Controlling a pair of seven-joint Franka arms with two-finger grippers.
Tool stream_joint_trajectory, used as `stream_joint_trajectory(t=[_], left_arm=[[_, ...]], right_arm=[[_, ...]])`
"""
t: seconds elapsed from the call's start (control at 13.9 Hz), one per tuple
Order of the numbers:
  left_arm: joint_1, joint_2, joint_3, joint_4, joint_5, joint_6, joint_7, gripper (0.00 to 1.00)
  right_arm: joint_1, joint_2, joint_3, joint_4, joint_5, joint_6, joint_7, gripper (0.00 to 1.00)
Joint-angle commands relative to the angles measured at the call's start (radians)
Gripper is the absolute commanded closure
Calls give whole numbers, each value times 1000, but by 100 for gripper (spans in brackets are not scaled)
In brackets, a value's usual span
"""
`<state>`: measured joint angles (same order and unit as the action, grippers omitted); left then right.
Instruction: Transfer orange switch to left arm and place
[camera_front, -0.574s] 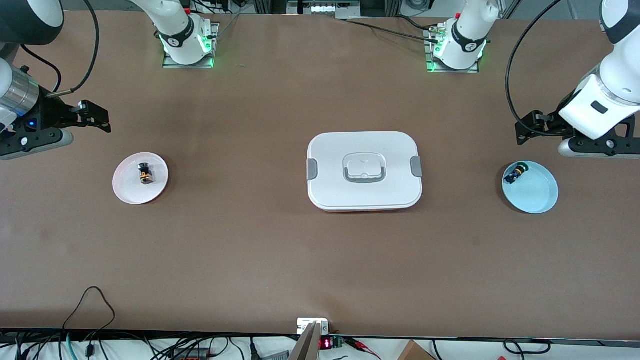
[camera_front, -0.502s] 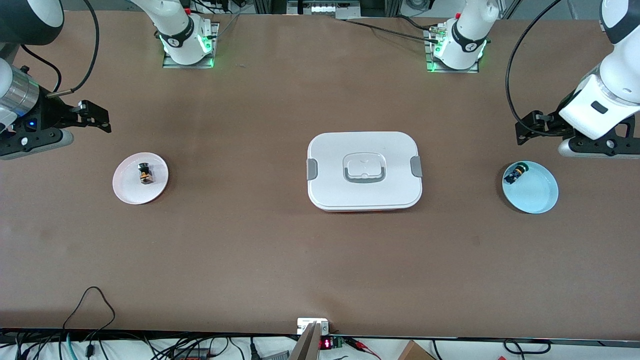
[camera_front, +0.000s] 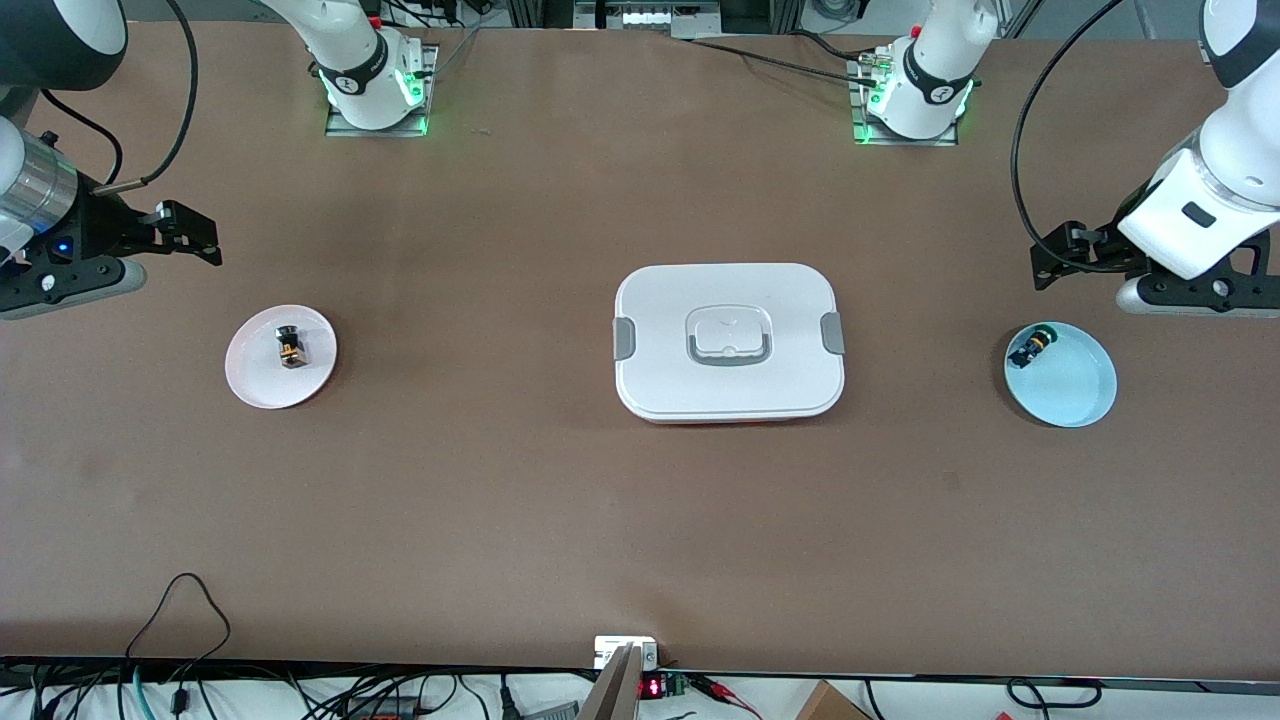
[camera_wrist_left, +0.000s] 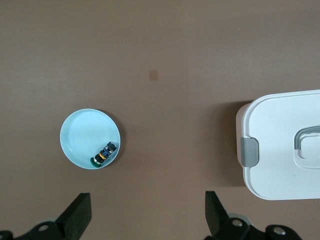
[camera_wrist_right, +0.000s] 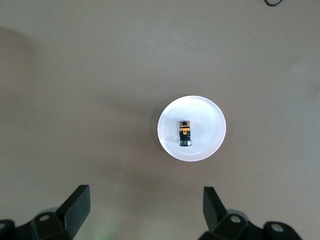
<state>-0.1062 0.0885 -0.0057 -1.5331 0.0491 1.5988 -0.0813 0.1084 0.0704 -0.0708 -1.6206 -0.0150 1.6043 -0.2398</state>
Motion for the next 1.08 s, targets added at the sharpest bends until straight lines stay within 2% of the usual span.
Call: stream_joint_trajectory(t=[0.0, 0.14, 0.22, 0.36, 0.43, 0.57, 0.79, 1.0], left_arm=[[5, 16, 0, 34, -21, -14, 25, 0], [6, 16, 0, 34, -21, -14, 25, 0], [7, 16, 0, 34, -21, -14, 25, 0], [5, 16, 0, 34, -21, -14, 25, 0], [6, 16, 0, 34, -21, -14, 25, 0], [8, 16, 0, 34, -20, -14, 25, 0], [8, 16, 1, 34, -20, -16, 25, 0], [8, 16, 1, 34, -21, -16, 25, 0]], right_arm=[[0, 9, 0, 13, 15, 5, -3, 0], [4, 12, 0, 15, 21, 17, -13, 0], [17, 44, 8, 19, 35, 28, -15, 0], [34, 69, 11, 41, 12, 31, -16, 0], [36, 122, 11, 42, 3, 31, -19, 0], [34, 164, 12, 53, -19, 28, -57, 0], [25, 203, 8, 54, -22, 25, -224, 0], [25, 213, 8, 51, -60, 46, -534, 0]])
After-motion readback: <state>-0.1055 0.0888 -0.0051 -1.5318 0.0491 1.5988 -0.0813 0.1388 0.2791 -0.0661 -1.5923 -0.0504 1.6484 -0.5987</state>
